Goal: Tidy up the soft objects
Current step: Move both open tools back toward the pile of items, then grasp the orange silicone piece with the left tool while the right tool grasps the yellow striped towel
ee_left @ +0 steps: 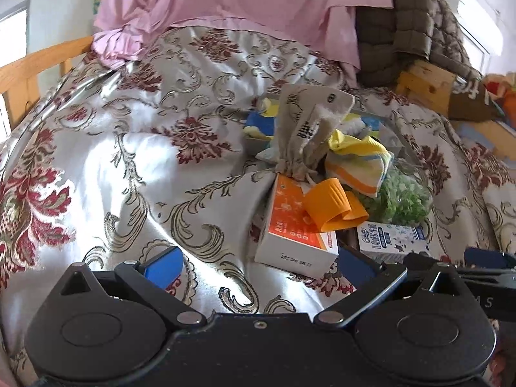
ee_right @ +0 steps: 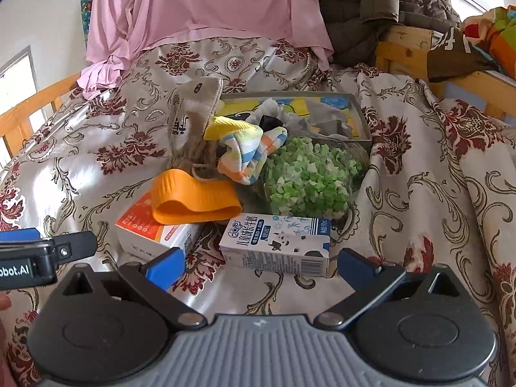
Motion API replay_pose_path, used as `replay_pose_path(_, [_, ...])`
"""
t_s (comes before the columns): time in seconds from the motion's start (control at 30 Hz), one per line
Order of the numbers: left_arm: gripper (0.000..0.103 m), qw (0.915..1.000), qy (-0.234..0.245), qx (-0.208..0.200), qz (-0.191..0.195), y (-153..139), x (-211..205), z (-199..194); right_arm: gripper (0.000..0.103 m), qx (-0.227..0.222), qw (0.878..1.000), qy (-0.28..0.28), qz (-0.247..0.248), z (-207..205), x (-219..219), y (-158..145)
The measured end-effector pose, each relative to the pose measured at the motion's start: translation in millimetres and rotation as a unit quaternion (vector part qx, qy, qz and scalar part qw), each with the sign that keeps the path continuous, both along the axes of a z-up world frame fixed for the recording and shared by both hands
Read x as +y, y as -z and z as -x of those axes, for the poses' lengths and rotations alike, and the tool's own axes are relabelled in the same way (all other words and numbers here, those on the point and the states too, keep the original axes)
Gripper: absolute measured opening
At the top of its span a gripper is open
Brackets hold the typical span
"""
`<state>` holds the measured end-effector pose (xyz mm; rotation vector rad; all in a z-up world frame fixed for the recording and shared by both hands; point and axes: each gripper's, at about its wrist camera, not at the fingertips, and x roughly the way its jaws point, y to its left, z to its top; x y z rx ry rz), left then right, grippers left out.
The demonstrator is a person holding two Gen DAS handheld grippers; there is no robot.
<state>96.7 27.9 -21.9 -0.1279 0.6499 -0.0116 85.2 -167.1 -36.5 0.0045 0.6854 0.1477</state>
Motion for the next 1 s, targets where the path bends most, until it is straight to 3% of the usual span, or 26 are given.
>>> replay_pose_path(0.17, [0.102,0.9999,0.005,-0.008,-0.010,0,0,0,0.103,0.002,1.000,-0.006,-0.009,2,-2,-1])
replay_pose_path(0.33, [0.102,0.9996,0.027,-0.001,-0.004,1,-3,-11,0.103,-0.001,1.000,-0.003,-0.016,-5,-8,-4])
replay_pose_path(0.53, [0.102,0.9977,0.064,-0.021,0.000,0,-8,-30,0.103,-0.024,1.000,-0.009,-0.006,-24,-17,-11])
replay_pose_path(0.87, [0.102,0.9879,0.139,-0.019,0.068,9,-17,-64,0.103,-0.073,0.995,-0.055,-0.026,-78,-22,-15])
replay_pose_path(1.0, [0.102,0.9842,0.155,-0.014,0.084,17,-22,-78,0.102,-0.063,0.994,-0.082,-0.044,-100,-21,-10])
